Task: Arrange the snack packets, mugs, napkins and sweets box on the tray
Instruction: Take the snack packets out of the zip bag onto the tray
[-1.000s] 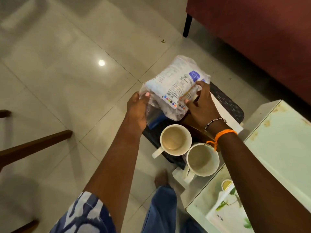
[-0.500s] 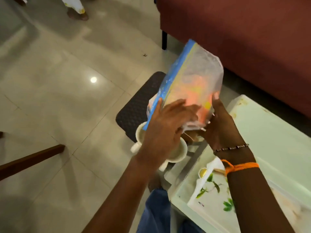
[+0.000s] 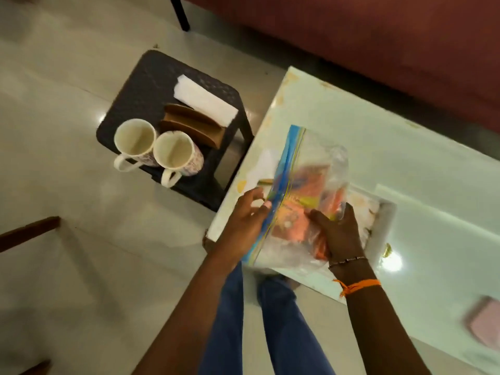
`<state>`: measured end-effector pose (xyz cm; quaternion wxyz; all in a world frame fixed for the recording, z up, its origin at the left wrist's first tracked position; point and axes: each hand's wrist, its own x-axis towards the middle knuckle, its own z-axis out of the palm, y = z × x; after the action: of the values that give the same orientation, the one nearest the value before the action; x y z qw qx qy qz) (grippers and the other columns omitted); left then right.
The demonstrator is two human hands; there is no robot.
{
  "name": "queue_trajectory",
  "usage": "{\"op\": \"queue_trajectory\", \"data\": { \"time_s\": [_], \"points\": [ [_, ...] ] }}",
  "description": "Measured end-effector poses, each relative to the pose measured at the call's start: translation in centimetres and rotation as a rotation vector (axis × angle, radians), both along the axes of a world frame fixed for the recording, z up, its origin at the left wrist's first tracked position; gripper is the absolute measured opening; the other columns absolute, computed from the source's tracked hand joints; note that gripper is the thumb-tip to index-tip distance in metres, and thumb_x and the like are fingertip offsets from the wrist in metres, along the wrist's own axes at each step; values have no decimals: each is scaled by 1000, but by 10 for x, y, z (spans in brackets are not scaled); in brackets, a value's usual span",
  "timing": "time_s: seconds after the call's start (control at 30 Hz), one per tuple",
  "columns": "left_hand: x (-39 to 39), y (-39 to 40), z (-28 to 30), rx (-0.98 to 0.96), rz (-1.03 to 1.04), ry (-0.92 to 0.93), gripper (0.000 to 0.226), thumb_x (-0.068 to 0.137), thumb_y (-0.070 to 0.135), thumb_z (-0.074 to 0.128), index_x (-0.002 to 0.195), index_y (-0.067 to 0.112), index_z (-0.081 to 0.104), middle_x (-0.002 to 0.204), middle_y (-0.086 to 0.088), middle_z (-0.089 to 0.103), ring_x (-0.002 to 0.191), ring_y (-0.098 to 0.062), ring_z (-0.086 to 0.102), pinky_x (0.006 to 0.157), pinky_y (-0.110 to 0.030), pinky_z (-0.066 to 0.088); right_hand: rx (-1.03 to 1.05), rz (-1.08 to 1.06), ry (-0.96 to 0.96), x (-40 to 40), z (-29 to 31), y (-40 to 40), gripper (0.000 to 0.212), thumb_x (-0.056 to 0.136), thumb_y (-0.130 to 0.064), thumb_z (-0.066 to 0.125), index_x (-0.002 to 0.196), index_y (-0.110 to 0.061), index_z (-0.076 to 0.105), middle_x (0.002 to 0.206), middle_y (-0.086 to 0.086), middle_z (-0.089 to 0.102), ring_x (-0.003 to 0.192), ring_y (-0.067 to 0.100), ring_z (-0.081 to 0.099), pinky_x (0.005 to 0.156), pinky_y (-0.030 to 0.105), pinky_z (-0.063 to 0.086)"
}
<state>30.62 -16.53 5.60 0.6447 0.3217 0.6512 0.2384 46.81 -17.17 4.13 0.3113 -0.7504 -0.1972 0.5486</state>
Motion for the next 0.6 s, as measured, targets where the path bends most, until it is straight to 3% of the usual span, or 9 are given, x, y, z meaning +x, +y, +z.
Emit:
{"op": "queue_trajectory", "data": {
  "time_s": [0.07, 0.17, 0.23, 0.33, 0.4, 0.47, 0.53, 0.6],
  "points": [
    [13, -11, -17, -198, 54, 16, 25, 96, 12, 42, 118, 16, 51, 106, -7, 57, 88, -20, 55, 80, -31, 45, -30, 4, -47, 8, -12, -23, 69, 69, -11, 77, 128, -7, 41, 130, 19, 53, 118, 35, 53, 100, 55, 44],
    [19, -25, -28, -274, 131, 59, 24, 93, 8, 45, 113, 7, 60, 86, -5, 59, 66, -14, 51, 56, -21, 39, -5, 11, -23, 12, -23, -42, 65, 68, -6, 77, 124, -9, 43, 125, 16, 57, 112, 32, 57, 98, 53, 47],
    [21, -32, -27, -270, 284, 23, 23, 91, 5, 51, 111, 4, 61, 91, -9, 60, 66, -12, 53, 59, -20, 43, 8, 70, 31, 14, -26, -47, 66, 72, -6, 74, 128, -10, 39, 129, 14, 54, 116, 30, 55, 100, 49, 47],
    [21, -38, -17, -261, 378, -109, 24, 89, 5, 54, 111, -1, 61, 83, -8, 61, 70, -13, 58, 72, -23, 49, 35, 213, 131, 19, -24, -43, 63, 84, -10, 63, 138, -11, 32, 138, 12, 48, 126, 27, 48, 107, 47, 41],
    [26, -40, -8, -221, 320, -138, 14, 88, 8, 57, 98, 5, 66, 81, -6, 63, 75, -15, 58, 79, -27, 48, 54, 279, 65, 23, -17, -39, 62, 87, -19, 59, 141, -12, 29, 146, 10, 39, 134, 23, 38, 114, 44, 32],
    [37, -40, 4, -167, 246, -143, 10, 85, 7, 60, 84, 13, 68, 71, 1, 67, 67, -8, 61, 71, -20, 51, 100, 276, -127, 25, -6, -34, 61, 85, -29, 61, 138, -13, 34, 146, 8, 36, 136, 22, 33, 115, 41, 27],
    [55, -41, 12, -127, 189, -156, 15, 84, 5, 61, 75, 15, 67, 57, 10, 67, 56, 0, 60, 57, -11, 50, 216, 226, -225, 28, 7, -30, 48, 81, -33, 64, 123, -15, 48, 128, 6, 48, 121, 20, 45, 104, 31, 38],
    [73, -43, 17, -110, 122, -141, 16, 84, 7, 61, 71, 15, 65, 59, 4, 65, 59, -6, 59, 61, -16, 50, 265, 209, -230, 29, 20, -26, 29, 79, -31, 68, 101, -18, 54, 101, -3, 56, 91, 12, 57, 77, 11, 45]
  ]
}}
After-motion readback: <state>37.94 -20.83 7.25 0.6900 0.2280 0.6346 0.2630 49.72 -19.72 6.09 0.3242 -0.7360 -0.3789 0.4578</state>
